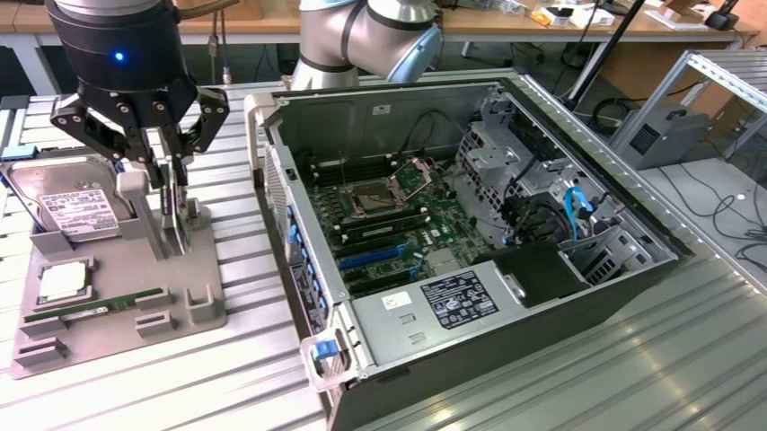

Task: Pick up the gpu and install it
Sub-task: 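Pick up the gpu and move the gpu toward the slot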

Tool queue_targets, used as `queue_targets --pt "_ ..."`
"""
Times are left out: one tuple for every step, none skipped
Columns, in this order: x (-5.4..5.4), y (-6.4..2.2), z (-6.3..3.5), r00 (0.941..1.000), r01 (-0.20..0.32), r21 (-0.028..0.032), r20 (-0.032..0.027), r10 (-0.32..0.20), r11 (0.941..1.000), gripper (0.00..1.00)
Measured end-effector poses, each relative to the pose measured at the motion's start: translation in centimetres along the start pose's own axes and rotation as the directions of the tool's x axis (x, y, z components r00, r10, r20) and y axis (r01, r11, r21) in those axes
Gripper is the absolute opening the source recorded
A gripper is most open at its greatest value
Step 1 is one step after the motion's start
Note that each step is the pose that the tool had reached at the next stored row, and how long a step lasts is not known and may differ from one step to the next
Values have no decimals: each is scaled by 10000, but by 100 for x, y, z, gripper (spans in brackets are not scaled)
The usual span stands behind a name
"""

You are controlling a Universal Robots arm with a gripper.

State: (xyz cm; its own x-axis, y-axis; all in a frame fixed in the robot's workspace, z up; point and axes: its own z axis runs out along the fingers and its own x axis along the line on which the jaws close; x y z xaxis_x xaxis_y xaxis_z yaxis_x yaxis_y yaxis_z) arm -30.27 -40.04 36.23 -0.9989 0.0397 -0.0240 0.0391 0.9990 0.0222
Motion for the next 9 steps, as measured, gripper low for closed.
queue_targets --pt "0 0 -7 10000 0 0 0 0 10000 27" --pt "0 0 -18 10000 0 -1 1 0 10000 27" --pt "-1 1 -32 10000 0 0 0 0 10000 27" --pt "-1 1 -55 10000 0 0 0 0 10000 27" --pt "-2 2 -74 10000 0 0 1 0 10000 27" --pt "-2 2 -93 10000 0 1 -1 0 10000 27" --pt "-3 2 -107 10000 0 0 0 0 10000 27" --pt "-3 2 -116 10000 0 -1 1 0 10000 27" --pt "-3 3 -124 10000 0 0 0 0 10000 27"
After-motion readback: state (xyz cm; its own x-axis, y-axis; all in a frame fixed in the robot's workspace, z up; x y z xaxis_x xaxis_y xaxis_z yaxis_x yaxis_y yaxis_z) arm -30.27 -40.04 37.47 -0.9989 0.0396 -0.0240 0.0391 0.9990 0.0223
